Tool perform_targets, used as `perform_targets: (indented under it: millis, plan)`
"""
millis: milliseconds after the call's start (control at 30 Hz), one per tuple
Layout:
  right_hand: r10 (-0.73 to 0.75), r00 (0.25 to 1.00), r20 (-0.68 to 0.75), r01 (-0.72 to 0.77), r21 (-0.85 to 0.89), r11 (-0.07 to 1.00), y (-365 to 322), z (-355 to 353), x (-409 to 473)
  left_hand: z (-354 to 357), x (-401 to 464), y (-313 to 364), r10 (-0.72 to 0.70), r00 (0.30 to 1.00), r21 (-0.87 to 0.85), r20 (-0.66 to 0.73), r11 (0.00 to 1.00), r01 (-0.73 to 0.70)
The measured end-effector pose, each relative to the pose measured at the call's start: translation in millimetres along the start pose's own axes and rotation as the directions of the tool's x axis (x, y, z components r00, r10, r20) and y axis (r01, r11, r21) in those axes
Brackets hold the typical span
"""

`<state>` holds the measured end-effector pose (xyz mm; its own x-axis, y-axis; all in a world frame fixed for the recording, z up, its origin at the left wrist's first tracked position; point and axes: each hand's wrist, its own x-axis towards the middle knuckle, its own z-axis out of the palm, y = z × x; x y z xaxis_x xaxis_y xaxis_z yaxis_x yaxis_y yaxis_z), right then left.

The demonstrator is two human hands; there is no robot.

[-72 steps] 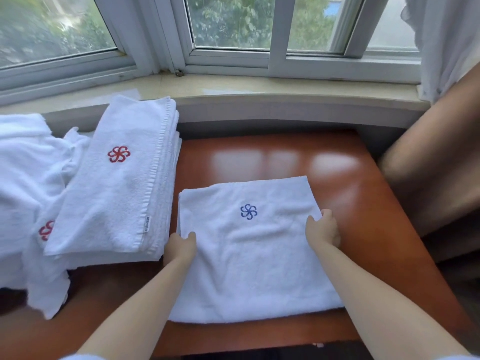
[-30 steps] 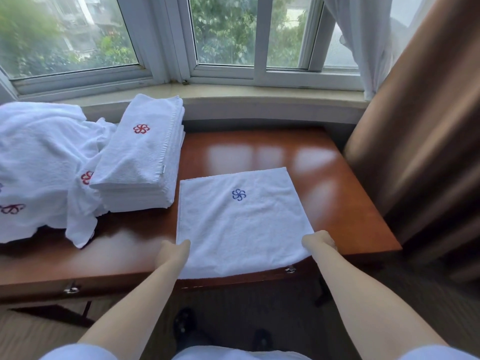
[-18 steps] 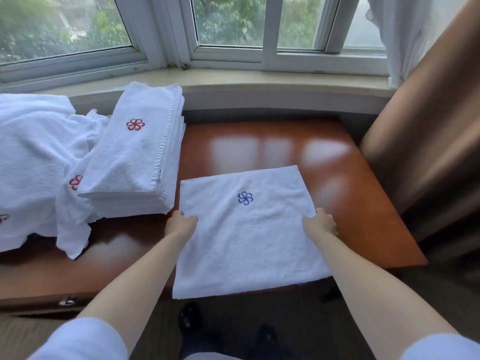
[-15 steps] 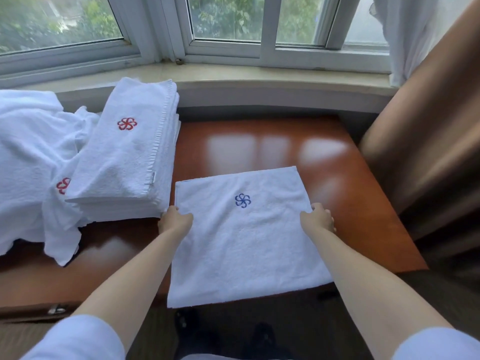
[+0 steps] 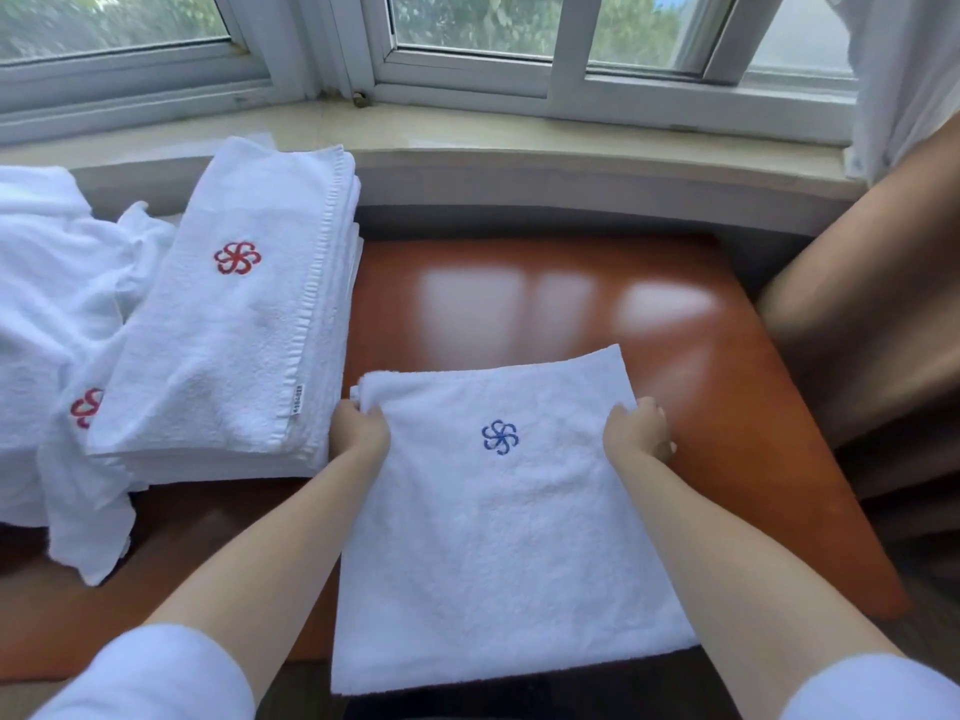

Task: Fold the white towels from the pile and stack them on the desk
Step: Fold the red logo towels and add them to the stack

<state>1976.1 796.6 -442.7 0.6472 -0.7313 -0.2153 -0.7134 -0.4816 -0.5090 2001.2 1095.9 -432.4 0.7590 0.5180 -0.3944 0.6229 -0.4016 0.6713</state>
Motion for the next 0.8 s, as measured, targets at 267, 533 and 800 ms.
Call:
perform_targets:
  millis: [267, 533, 800]
  plan:
    - [-0.014, 1.0, -0.018, 0.015, 0.012, 1.0, -11, 8, 7, 19, -13, 9, 0.076, 0.99, 0.416, -0.116, 0.909, -0.021]
    - [0.153, 0.943, 0.297, -0.219, 0.207, 0.953, -26, 3, 26, 9, 6, 36, -0.177, 0.984, 0.155, 0.001, 0.972, 0.175]
    - [0.014, 0.963, 0.268, -0.141, 0.464, 0.875, -43, -4, 15, -17, 1, 62, -0.284, 0.827, 0.074, 0.486, 0.956, 0.285]
